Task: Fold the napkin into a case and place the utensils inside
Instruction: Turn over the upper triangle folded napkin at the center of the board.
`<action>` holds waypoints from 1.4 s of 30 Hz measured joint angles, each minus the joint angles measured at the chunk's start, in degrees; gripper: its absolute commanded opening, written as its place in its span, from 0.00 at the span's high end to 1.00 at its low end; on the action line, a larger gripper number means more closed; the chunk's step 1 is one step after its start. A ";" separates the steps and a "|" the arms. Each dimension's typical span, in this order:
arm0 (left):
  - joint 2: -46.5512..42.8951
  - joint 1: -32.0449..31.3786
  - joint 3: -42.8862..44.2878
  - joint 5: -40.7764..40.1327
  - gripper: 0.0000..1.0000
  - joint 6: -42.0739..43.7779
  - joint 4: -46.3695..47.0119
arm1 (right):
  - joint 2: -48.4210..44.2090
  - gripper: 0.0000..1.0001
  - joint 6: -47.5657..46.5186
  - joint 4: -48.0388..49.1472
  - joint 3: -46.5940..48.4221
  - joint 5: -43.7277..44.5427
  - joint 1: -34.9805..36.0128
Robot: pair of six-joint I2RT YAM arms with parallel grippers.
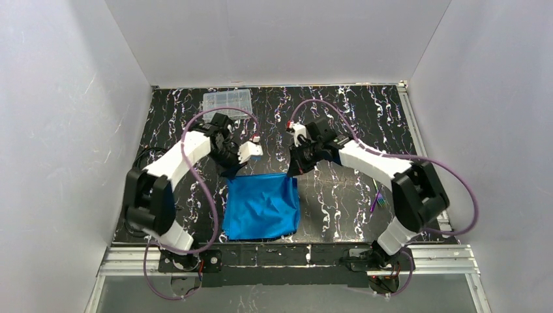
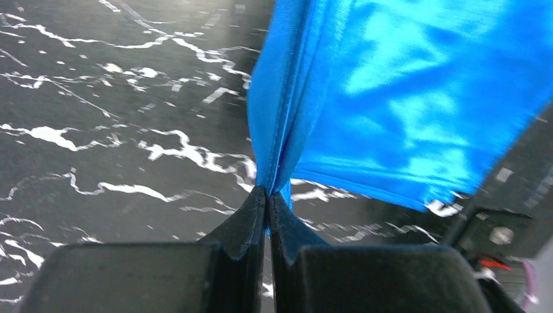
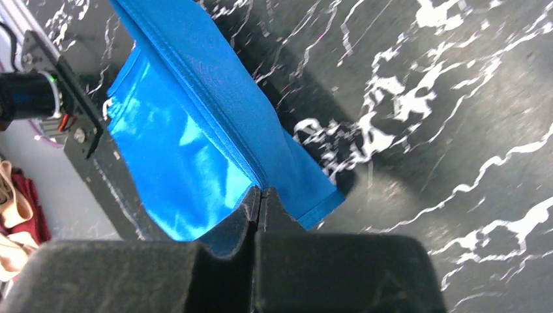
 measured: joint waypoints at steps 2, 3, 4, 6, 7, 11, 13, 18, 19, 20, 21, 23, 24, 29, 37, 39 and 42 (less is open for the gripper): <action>5.57 0.63 0.96 -1.79 1.00 -0.50 4.09 | 3.50 0.99 -0.92 1.40 1.31 -1.09 -1.77; 8.55 1.03 2.14 -3.06 1.00 -0.92 6.10 | 5.40 0.99 -1.29 2.56 2.49 -1.86 -2.62; 10.38 1.29 2.99 -4.00 1.00 -1.11 7.48 | 6.64 0.99 -1.53 3.52 3.26 -2.29 -3.19; 13.97 1.77 5.57 -6.23 1.00 -2.03 10.12 | 9.90 0.99 -2.38 5.53 5.68 -3.39 -4.63; 15.41 1.92 6.75 -7.32 1.00 -2.47 11.32 | 11.23 0.99 -2.73 6.21 6.64 -3.72 -5.18; 20.00 2.14 10.91 -11.02 1.00 -4.94 14.80 | 17.73 0.99 -3.63 8.55 11.08 -5.29 -7.56; 22.05 2.12 12.98 -12.50 1.00 -6.34 16.02 | 20.22 0.95 -4.24 9.11 12.26 -5.70 -8.39; 26.40 2.14 17.38 -14.62 1.00 -9.22 17.46 | 25.33 0.67 -5.90 8.39 16.50 -6.14 -9.31; 26.95 2.16 17.92 -15.04 0.99 -9.75 17.49 | 26.32 0.53 -6.21 7.89 17.84 -5.88 -9.42; 27.45 2.19 18.38 -15.37 0.91 -10.23 17.44 | 27.17 0.41 -6.49 7.52 19.19 -5.31 -9.53; 28.26 2.19 19.19 -15.87 0.85 -10.95 17.40 | 27.89 0.34 -6.75 7.43 20.48 -4.63 -9.60; 29.46 2.19 20.33 -16.76 0.75 -12.15 17.49 | 28.70 0.26 -7.21 7.15 22.51 -2.99 -9.84; 29.86 2.21 20.65 -17.14 0.72 -12.72 17.62 | 28.72 0.25 -7.37 7.15 23.19 -2.10 -9.88; 29.90 2.51 21.55 -18.01 0.50 -15.08 17.44 | 28.39 0.24 -7.56 7.13 24.70 3.63 -9.97; 26.93 4.00 25.86 -17.25 0.55 -17.94 14.64 | 18.75 0.35 -3.37 8.33 16.31 11.74 -9.97; 25.18 4.24 25.94 -16.59 0.58 -18.23 13.94 | 15.82 0.37 -1.18 9.64 13.51 10.75 -9.97; 22.80 4.57 24.96 -15.23 0.62 -18.51 13.14 | 12.98 0.43 2.91 13.79 7.58 8.09 -10.03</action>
